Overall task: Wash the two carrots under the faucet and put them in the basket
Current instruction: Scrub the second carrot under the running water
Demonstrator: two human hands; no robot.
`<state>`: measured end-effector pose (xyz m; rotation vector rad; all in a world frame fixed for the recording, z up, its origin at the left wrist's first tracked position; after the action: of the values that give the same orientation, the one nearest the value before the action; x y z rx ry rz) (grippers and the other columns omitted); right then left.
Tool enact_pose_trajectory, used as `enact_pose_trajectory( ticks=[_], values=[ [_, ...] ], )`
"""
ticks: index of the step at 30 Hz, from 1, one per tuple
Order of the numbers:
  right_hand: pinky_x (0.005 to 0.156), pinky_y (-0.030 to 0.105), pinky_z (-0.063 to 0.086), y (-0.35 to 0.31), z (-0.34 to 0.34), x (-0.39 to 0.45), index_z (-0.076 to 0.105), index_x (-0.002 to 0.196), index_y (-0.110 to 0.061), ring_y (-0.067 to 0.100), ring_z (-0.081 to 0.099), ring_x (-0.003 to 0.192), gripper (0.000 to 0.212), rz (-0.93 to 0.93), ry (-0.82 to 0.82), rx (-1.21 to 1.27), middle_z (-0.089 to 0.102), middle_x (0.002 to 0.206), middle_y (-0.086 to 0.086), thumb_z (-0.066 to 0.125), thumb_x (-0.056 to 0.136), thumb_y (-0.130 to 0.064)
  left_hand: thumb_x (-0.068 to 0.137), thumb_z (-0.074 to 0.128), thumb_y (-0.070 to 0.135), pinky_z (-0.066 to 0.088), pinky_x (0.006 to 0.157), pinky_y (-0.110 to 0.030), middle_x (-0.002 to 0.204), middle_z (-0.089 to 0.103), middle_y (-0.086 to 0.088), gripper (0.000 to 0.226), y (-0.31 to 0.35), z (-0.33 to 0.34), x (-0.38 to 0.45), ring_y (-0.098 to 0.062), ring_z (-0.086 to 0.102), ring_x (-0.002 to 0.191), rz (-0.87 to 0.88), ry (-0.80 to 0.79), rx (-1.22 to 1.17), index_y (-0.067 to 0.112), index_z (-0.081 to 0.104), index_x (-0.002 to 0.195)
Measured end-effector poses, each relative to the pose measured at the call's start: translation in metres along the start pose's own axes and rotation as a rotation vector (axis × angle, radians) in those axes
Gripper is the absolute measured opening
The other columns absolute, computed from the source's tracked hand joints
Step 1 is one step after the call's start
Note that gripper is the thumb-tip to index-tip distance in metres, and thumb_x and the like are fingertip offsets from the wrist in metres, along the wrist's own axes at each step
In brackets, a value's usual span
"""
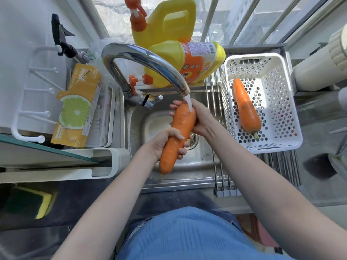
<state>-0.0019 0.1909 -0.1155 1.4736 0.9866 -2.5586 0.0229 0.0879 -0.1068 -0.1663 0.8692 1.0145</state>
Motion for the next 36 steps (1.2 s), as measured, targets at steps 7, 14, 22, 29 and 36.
enact_pose_trajectory(
  ticks=[7,14,22,29,36],
  values=[
    [0.076,0.042,0.051,0.003,-0.028,0.02,0.069,0.047,-0.016,0.029,0.06,0.076,0.019,-0.008,0.305,-0.223,0.066,0.076,0.013,0.069,0.067,-0.013,0.064,0.064,0.007,0.044,0.047,-0.024,0.059,0.059,-0.007,0.019,-0.004,-0.015,0.002,-0.018,0.053,0.046,0.023,0.439,0.213,0.004,0.056,0.08],
    [0.061,0.031,0.043,-0.019,-0.033,-0.003,0.059,0.064,-0.012,0.021,0.055,0.063,0.019,-0.071,0.525,-0.227,0.062,0.069,0.005,0.058,0.083,-0.018,0.064,0.07,0.012,0.052,0.05,-0.03,0.068,0.066,-0.006,0.028,0.015,-0.023,0.0,-0.021,0.062,0.047,0.228,0.77,0.42,0.01,0.059,0.089],
    [0.057,0.028,0.038,-0.016,-0.032,-0.02,0.056,0.055,-0.02,0.015,0.05,0.057,0.036,-0.257,0.579,-0.211,0.055,0.057,-0.003,0.055,0.091,-0.023,0.057,0.068,0.028,0.055,0.057,-0.033,0.066,0.066,-0.004,0.033,0.036,-0.03,-0.012,-0.025,0.063,0.052,0.233,0.857,0.769,0.013,0.063,0.086],
    [0.071,0.035,0.053,0.018,-0.006,-0.011,0.065,0.09,-0.008,0.023,0.065,0.072,0.025,-0.036,0.089,0.191,0.069,0.081,0.009,0.063,0.087,-0.033,0.053,0.059,0.012,0.043,0.044,-0.021,0.059,0.054,-0.005,0.028,0.001,0.005,-0.009,-0.015,0.048,0.042,-0.044,0.166,0.105,0.007,0.051,0.08],
    [0.071,0.033,0.058,0.005,0.018,-0.012,0.06,0.094,-0.007,0.025,0.067,0.075,0.035,0.074,-0.01,0.12,0.068,0.088,0.012,0.063,0.083,-0.041,0.044,0.074,0.012,0.044,0.043,-0.019,0.06,0.055,-0.002,0.043,0.02,0.025,-0.002,-0.012,0.049,0.04,0.022,-0.046,-0.255,0.006,0.054,0.081]
  ],
)
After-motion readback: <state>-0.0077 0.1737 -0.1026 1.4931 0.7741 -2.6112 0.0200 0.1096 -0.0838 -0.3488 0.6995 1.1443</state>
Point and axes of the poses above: each hand's wrist, its own x-axis towards the middle knuckle, its own z-axis out of the palm, y = z × x, the point moved 9 cm from there along x, towards the middle knuckle
